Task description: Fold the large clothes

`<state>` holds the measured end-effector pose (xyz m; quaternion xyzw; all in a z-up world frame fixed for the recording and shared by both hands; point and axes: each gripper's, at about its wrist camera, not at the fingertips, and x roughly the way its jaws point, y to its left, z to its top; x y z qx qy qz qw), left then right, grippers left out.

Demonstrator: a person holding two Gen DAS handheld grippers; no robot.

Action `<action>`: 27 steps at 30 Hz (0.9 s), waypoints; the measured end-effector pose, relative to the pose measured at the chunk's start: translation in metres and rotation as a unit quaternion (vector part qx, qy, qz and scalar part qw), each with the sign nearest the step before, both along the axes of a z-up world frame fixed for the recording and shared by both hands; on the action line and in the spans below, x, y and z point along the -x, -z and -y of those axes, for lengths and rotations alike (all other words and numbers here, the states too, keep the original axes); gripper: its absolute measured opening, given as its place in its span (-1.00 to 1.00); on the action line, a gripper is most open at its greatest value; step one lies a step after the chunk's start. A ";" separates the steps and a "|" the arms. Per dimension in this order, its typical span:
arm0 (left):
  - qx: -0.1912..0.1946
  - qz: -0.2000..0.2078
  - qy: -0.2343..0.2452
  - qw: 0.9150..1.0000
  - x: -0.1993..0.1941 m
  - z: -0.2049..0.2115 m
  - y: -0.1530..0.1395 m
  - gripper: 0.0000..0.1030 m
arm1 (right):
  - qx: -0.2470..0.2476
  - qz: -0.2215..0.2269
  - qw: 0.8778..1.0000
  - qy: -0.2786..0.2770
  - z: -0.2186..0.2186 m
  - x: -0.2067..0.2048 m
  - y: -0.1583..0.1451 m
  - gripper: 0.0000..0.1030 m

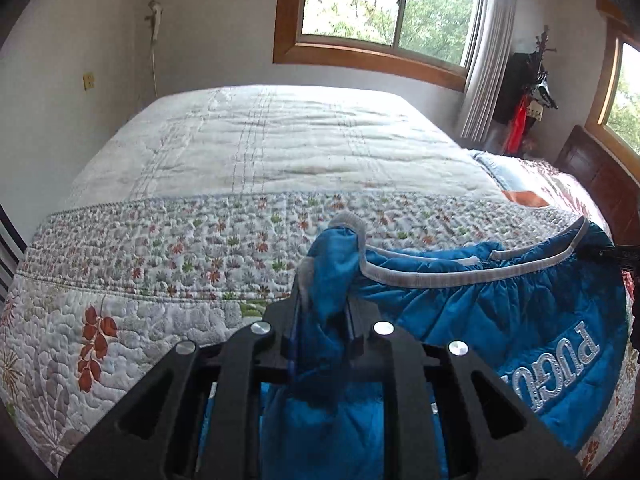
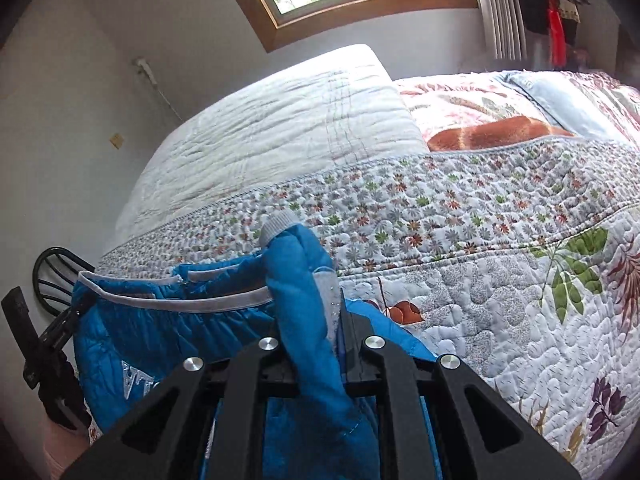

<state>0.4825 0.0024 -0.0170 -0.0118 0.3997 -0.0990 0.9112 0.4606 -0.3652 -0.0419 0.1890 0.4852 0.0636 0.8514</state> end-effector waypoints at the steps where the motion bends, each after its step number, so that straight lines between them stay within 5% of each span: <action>1: -0.004 -0.017 -0.004 1.000 -0.008 -0.002 0.013 -0.65 | 0.002 -0.012 1.000 0.002 0.000 -0.005 0.012 -0.78; 5: -0.005 -0.058 -0.015 0.998 -0.025 -0.009 0.056 -0.51 | 0.002 -0.035 0.999 0.008 -0.002 -0.014 0.051 -0.69; 10: 0.015 -0.076 -0.022 0.997 -0.030 -0.017 0.070 -0.35 | -0.053 -0.033 0.998 0.018 0.011 -0.014 0.070 -0.60; 13: 0.040 -0.090 -0.026 0.995 -0.030 -0.025 0.064 -0.17 | -0.059 -0.026 0.997 0.029 0.016 -0.007 0.056 -0.44; 18: 0.152 -0.096 -0.051 0.982 -0.004 -0.071 0.030 -0.01 | -0.034 0.027 0.999 0.024 0.030 0.035 0.008 -0.10; 27: 0.088 -0.059 -0.021 0.994 0.112 -0.083 0.022 0.12 | -0.013 0.030 0.999 -0.015 0.043 0.139 0.006 -0.10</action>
